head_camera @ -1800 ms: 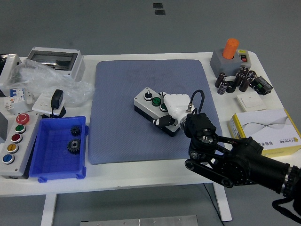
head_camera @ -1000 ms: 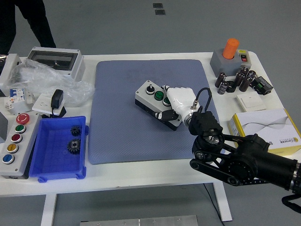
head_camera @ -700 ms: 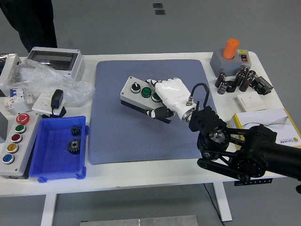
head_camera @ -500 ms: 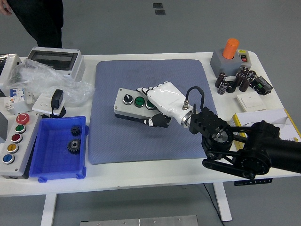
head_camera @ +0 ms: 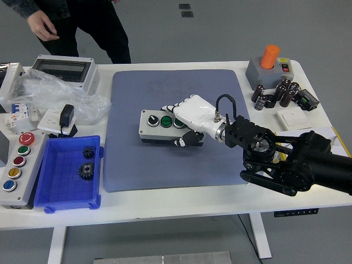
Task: Pick up the button,place it on the desk,press the button,press the button
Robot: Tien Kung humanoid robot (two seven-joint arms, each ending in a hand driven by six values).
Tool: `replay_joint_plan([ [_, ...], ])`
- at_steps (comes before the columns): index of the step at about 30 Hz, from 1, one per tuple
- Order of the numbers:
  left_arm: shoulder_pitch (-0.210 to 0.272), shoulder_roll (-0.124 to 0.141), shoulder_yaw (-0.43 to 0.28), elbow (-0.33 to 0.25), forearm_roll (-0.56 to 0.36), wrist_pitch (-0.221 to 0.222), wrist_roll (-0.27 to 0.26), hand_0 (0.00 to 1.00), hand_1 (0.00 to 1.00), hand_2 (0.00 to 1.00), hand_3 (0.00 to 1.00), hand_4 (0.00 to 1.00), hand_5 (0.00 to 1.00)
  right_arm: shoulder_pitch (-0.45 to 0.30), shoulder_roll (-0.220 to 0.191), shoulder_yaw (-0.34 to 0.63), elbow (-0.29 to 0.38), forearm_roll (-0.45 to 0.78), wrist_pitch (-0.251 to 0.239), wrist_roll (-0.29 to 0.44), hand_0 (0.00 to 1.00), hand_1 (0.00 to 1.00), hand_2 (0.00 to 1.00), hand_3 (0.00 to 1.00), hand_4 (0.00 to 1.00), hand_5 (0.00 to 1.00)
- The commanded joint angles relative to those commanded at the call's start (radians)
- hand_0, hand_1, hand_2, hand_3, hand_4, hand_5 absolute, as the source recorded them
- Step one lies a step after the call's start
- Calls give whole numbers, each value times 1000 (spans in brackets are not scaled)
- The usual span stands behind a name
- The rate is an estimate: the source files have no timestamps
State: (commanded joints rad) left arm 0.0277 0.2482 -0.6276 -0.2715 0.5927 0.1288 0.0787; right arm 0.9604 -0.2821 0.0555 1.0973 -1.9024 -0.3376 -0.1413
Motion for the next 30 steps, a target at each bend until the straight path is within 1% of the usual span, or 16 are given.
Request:
replay_joint_plan([
  [1,0,0,0,0,0,0,0,600,648,629,709,691,509,-1,1,0,-3,2,2,0,368,421,317,352,477,2],
  [2,0,1,0,0,0,0,0,600,648,629,711,693,510,-3,2,0,-6,2,4,-1,457,461,321,359,488,2],
  [7,-1,1,0,0,-1,0,-1,600,648,629,711,693,510,-10,10,4,-18,-13,15,4,457,461,321,359,488,2],
  [8,-1,1,0,0,-2,0,-1,600,648,629,711,693,510,-11,11,4,-18,-17,18,5,521,515,335,364,500,2],
  [13,-1,1,4,1,-5,0,-1,600,648,629,711,693,510,-13,15,4,-19,-29,38,2,521,515,335,364,500,2],
  [14,0,2,5,1,-7,0,-1,599,648,629,708,694,513,-14,15,3,-18,-29,39,0,587,601,536,405,595,2],
  [19,1,3,25,6,-28,0,-1,599,648,629,708,694,513,-13,16,-4,-15,-26,42,-10,587,601,536,405,595,2],
  [20,1,3,28,7,-31,0,-1,599,648,630,705,691,513,-13,16,-5,-15,-25,43,-12,683,663,666,634,590,10],
  [25,2,4,39,9,-43,1,-1,599,648,630,705,691,513,-15,18,-4,-19,-30,57,-18,683,663,666,634,590,10],
  [26,2,4,41,10,-45,1,-1,599,648,629,704,689,512,-15,18,-4,-19,-32,61,-19,800,737,755,713,661,113],
  [30,3,3,45,11,-50,1,0,599,648,629,704,689,512,-16,19,-8,-19,-37,62,-30,800,737,755,713,661,113],
])
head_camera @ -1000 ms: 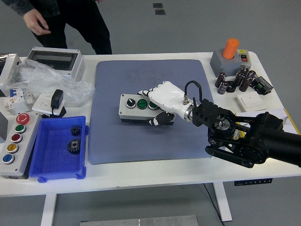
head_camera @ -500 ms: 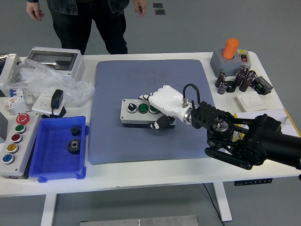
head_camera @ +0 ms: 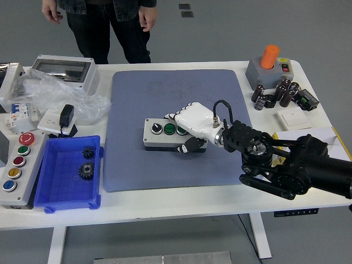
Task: Pick up the button,place it on the desk,press the button,press the button
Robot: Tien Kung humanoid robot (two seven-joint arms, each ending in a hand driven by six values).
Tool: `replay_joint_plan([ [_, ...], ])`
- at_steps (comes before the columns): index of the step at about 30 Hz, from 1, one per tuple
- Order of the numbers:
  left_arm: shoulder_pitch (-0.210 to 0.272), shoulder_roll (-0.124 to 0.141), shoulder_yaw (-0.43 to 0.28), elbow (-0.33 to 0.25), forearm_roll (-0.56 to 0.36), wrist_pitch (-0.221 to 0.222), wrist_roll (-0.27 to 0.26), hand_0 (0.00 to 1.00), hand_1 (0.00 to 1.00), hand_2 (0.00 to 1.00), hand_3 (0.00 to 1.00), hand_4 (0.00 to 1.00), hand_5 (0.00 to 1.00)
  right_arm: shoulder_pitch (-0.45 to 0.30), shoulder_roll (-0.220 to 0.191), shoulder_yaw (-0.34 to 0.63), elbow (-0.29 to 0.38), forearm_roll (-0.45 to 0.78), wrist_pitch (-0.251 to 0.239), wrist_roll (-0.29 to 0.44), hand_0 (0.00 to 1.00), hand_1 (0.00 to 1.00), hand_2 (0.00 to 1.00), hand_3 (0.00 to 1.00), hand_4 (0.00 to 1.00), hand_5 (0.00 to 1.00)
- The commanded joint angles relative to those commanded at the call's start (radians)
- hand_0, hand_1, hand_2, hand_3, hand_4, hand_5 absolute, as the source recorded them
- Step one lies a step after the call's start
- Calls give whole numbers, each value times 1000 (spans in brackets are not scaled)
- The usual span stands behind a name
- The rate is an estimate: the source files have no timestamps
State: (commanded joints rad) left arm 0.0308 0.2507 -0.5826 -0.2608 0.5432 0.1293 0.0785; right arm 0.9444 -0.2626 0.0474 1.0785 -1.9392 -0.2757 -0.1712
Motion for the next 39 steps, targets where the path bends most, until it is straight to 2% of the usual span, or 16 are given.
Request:
replay_joint_plan([
  [1,0,0,0,0,0,0,0,599,648,629,704,689,512,0,0,-2,0,-1,-3,-3,800,737,755,713,661,113],
  [2,0,-1,0,0,0,0,0,597,647,628,704,690,511,0,0,-3,0,-3,-4,-5,827,766,805,816,741,141],
  [7,1,-1,0,0,0,0,0,597,647,628,704,690,511,0,0,-5,-2,-8,-3,-10,827,766,805,816,741,141],
  [8,1,-1,0,0,-1,0,0,597,647,627,698,687,509,1,0,-5,-1,-8,-3,-11,844,791,867,896,800,184],
  [13,1,-2,2,1,-2,0,0,597,647,627,698,687,509,1,0,-8,4,-1,-6,-16,844,791,867,896,800,184],
  [14,1,-2,2,1,-2,0,-1,598,647,626,690,682,504,2,0,-10,5,2,-7,-16,855,811,903,946,861,224],
  [25,4,-3,18,5,-22,-22,-6,598,647,619,686,674,499,2,-1,-32,-5,84,-27,-6,857,811,908,966,884,246],
  [26,5,-3,21,6,-25,-25,-6,595,647,616,681,681,507,2,-1,-30,-6,87,-26,-6,854,813,915,986,998,408],
  [31,6,-2,33,9,-36,-42,-4,595,647,616,681,681,507,1,-1,-19,-9,103,-23,-14,854,813,915,986,998,408],
  [32,6,-2,34,9,-37,-45,-4,594,648,614,678,676,503,2,-1,-17,-9,107,-22,-16,880,844,979,998,998,533],
  [37,5,-2,36,10,-40,-56,-6,594,648,614,678,676,503,3,-4,-10,-6,122,-20,-20,880,844,979,998,998,533],
  [38,5,-2,38,10,-41,-59,-6,598,650,614,672,666,495,3,-5,-9,-3,125,-20,-20,898,878,998,998,998,580],
  [39,5,-2,39,10,-42,-61,-7,598,650,614,672,666,495,4,-7,-7,0,128,-19,-20,898,878,998,998,998,580],
])
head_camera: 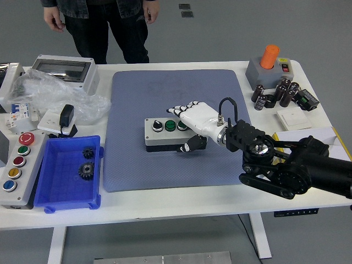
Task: Pick up the button,place it on the desk,press the button,press the button
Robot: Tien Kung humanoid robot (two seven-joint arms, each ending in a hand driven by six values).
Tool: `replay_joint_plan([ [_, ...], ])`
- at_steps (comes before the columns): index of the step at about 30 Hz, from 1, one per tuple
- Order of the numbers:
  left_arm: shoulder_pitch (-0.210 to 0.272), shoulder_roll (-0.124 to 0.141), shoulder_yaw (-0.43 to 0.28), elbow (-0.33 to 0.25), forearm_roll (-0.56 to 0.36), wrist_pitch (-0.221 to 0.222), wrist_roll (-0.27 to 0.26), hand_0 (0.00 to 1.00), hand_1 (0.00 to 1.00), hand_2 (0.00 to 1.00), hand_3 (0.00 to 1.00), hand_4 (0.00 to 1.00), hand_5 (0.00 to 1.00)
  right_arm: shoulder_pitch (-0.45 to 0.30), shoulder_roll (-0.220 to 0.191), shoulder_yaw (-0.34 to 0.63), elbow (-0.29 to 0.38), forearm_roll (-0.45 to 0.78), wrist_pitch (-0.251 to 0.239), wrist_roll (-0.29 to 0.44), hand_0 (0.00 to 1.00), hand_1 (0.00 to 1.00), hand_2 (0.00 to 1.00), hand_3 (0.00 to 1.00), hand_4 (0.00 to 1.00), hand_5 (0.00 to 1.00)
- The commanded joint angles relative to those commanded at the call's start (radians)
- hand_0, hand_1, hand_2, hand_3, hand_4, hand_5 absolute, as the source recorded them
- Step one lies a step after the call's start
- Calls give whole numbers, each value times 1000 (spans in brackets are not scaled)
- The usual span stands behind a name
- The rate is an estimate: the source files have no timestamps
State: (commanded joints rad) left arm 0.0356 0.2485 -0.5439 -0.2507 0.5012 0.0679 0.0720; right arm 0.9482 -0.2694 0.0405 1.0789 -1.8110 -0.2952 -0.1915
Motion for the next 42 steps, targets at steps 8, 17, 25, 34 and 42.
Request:
replay_joint_plan([
  [8,2,-3,16,2,-15,-29,-4,599,653,612,666,656,486,-8,-49,65,84,34,23,2,893,880,998,998,998,607],
  [17,7,0,48,10,-57,-47,-11,604,657,613,658,642,466,-109,-236,257,319,-37,161,-126,894,901,998,998,998,617],
  [25,12,3,69,15,-82,-44,-7,602,659,614,660,642,469,-157,-403,342,537,-107,307,-304,907,888,998,998,979,416],
  [34,12,3,79,16,-90,-44,-2,607,661,615,658,641,469,-107,-363,280,612,-65,384,-393,793,636,489,998,508,102],
  [42,8,4,103,19,-111,-43,-3,610,662,616,658,643,472,-38,-245,182,497,-42,403,-414,642,501,306,998,329,2],
])
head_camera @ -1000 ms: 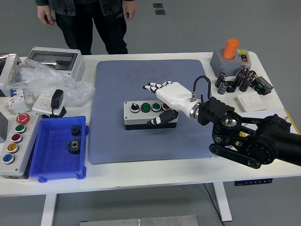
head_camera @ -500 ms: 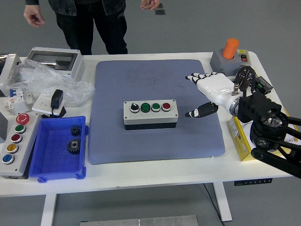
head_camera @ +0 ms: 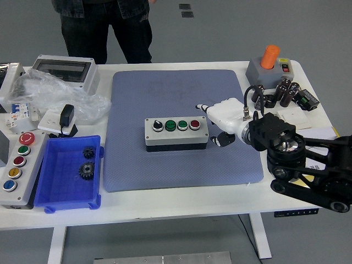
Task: Pick up the button,place it on the desk,press the button,press the button
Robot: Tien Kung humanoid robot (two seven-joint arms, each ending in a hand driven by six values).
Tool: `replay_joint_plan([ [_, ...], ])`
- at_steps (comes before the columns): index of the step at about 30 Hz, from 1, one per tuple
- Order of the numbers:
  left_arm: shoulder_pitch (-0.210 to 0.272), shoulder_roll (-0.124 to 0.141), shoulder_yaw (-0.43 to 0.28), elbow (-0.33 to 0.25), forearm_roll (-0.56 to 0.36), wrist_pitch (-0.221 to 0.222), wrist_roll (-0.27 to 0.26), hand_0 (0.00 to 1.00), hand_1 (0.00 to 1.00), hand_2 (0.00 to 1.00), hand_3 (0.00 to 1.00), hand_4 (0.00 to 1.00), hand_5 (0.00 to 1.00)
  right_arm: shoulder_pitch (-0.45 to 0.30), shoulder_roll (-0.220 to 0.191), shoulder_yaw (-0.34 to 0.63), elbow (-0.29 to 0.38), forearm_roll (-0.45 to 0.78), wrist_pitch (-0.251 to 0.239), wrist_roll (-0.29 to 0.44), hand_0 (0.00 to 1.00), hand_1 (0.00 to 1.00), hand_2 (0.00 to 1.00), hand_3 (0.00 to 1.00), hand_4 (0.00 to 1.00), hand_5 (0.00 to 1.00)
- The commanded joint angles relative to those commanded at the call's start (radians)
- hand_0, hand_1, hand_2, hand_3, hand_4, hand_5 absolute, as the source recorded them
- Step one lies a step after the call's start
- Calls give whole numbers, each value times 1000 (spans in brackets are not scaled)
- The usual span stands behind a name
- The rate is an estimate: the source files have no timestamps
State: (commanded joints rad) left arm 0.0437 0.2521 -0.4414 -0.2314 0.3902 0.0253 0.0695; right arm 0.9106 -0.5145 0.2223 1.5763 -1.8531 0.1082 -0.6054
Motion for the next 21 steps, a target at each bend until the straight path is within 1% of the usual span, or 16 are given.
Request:
replay_joint_plan([
  [4,1,0,1,0,-2,1,0,610,662,616,658,643,472,8,8,-19,-5,4,15,-17,642,501,306,998,329,2],
  [5,2,0,3,0,-4,1,0,611,664,620,657,645,477,10,9,-23,-3,4,17,-20,608,411,305,998,263,2],
  [10,5,1,15,2,-12,2,2,611,664,620,657,645,477,15,4,-38,26,6,19,-30,608,411,305,998,263,2],
  [11,5,1,17,2,-13,2,2,611,665,622,658,646,477,15,3,-39,32,6,19,-31,323,330,301,998,255,2],
  [16,3,1,13,1,-4,1,3,611,665,622,658,646,477,16,-1,-48,66,8,13,-32,323,330,301,998,255,2],
  [17,3,1,13,1,-4,1,3,611,665,622,659,647,478,16,-2,-50,72,7,12,-32,284,315,297,998,264,2],
  [21,3,0,20,2,-8,1,5,611,665,622,659,647,478,18,3,-61,87,13,5,-30,284,315,297,998,264,2],
])
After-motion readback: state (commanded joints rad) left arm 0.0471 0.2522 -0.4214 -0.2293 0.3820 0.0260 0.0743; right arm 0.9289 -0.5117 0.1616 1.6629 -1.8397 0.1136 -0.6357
